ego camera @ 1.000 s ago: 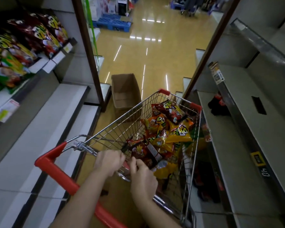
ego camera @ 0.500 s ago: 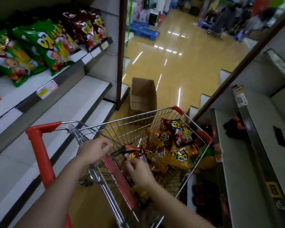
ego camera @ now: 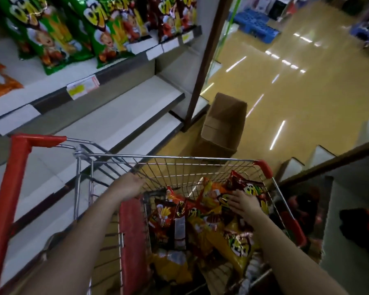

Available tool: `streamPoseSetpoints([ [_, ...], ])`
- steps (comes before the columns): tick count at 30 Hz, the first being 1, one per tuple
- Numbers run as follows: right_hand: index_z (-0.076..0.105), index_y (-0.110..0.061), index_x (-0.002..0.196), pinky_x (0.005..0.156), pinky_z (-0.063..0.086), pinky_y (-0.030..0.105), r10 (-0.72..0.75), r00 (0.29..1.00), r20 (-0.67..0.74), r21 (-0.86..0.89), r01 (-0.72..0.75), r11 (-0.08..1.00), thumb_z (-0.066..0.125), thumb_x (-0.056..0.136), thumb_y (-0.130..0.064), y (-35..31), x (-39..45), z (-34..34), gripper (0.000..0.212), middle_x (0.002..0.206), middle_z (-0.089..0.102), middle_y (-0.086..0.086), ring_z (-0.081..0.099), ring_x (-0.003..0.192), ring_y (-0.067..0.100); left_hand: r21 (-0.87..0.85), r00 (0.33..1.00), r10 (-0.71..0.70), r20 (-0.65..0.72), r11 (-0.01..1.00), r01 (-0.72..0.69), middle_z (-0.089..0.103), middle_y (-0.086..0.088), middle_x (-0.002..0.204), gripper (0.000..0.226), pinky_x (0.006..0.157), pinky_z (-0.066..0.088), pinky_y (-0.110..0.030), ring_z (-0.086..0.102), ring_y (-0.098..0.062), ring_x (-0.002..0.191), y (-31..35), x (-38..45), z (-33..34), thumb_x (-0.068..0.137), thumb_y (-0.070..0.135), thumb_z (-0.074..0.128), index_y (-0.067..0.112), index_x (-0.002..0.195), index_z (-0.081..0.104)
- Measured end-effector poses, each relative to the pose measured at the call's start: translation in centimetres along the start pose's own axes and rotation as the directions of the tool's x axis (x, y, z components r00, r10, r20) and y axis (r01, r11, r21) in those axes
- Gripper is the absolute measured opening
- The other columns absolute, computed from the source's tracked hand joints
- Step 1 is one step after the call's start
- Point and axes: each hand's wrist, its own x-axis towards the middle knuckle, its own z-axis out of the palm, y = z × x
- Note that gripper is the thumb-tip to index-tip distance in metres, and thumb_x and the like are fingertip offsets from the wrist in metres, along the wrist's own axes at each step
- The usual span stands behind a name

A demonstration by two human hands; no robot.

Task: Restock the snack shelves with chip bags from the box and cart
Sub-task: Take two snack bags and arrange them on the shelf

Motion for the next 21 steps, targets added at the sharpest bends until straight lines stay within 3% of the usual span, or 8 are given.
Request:
streamPoseSetpoints([
  [3,0.043,0.0,0.14,0.09,0.051,0.041,0.009,0.993,0.115,0.199,-0.032,0.98,0.042,0.103,-0.038,-3.3,3.7,1.1,0.053,0.131,0.057,0.016,0.06,0.11,0.029,-0.08,0.995,-0.089,0.039,0.993,0.092,0.06,-0.008,0.084,0.027,0.074,0.047,-0.033,0.06,-0.025,0.081,-0.2,3.4,4.8,0.1,0.026,0.049,0.015,0.076,0.055],
  [7,0.029,-0.008,0.151,0.105,0.044,0.048,0.009,0.959,0.283,0.335,-0.108,0.936,0.046,0.102,-0.029,-7.7,7.7,2.6,0.055,0.152,0.034,0.022,0.053,0.125,0.036,-0.133,0.986,-0.162,0.04,0.977,0.165,0.047,-0.003,0.07,0.04,0.059,0.027,-0.027,0.042,-0.016,0.06,-1.1,5.2,10.3,0.101,0.026,0.048,0.019,0.062,0.047],
  [9,0.032,-0.009,0.149,0.101,0.046,0.048,0.048,0.948,0.315,0.339,-0.16,0.927,0.046,0.102,-0.021,-9.0,9.2,3.4,0.05,0.152,0.032,0.024,0.053,0.124,0.037,-0.213,0.972,-0.233,0.039,0.948,0.236,0.047,-0.003,0.07,0.031,0.058,0.028,-0.026,0.039,-0.011,0.059,-1.2,4.1,12.4,0.1,0.033,0.045,0.02,0.072,0.05],
  [12,0.034,-0.008,0.145,0.091,0.047,0.046,0.061,0.937,0.343,0.354,-0.189,0.916,0.049,0.101,-0.017,-9.8,10.3,4.6,0.048,0.148,0.038,0.023,0.057,0.121,0.037,-0.239,0.91,-0.411,0.052,0.88,0.411,0.053,-0.001,0.062,0.033,0.058,0.033,-0.028,0.055,-0.021,0.068,-3.9,1.9,14.6,0.098,0.01,0.05,0.017,0.066,0.048],
  [14,0.036,-0.004,0.143,0.091,0.049,0.044,0.052,0.936,0.348,0.384,-0.193,0.903,0.049,0.101,-0.015,-10.6,10.7,5.4,0.045,0.143,0.044,0.025,0.058,0.12,0.036,-0.176,0.877,-0.477,0.058,0.86,0.479,0.063,-0.011,0.081,0.027,0.068,0.037,-0.03,0.063,-0.029,0.09,-6.7,1.4,16.1,0.098,0.014,0.051,0.017,0.071,0.049],
  [16,0.036,-0.005,0.143,0.097,0.048,0.045,0.08,0.929,0.362,0.433,-0.243,0.868,0.049,0.101,-0.012,-11.7,11.2,6.0,0.045,0.142,0.044,0.026,0.058,0.12,0.036,-0.2,0.863,-0.503,0.047,0.842,0.501,0.065,-0.017,0.105,0.012,0.077,0.039,-0.03,0.061,-0.028,0.099,-9.1,2.0,17.3,0.098,0.016,0.05,0.018,0.086,0.05],
  [18,0.043,-0.006,0.133,0.099,0.049,0.048,0.095,0.9,0.424,0.501,-0.321,0.804,0.049,0.1,-0.008,-13.1,11.3,6.6,0.034,0.137,0.046,0.029,0.06,0.112,0.038,-0.229,0.876,-0.481,0.027,0.85,0.474,0.064,-0.017,0.108,0.009,0.08,0.04,-0.031,0.059,-0.026,0.098,-8.6,2.3,17.2,0.097,0.016,0.05,0.019,0.088,0.049],
  [21,0.047,-0.005,0.112,0.077,0.058,0.048,0.076,0.878,0.472,0.512,-0.343,0.787,0.051,0.098,-0.004,-14.6,11.7,7.4,0.015,0.122,0.048,0.032,0.061,0.098,0.038,-0.346,0.875,-0.483,0.032,0.816,0.463,0.062,-0.015,0.104,0.011,0.077,0.04,-0.029,0.055,-0.022,0.092,-7.0,3.1,16.6,0.096,0.013,0.052,0.016,0.086,0.051],
])
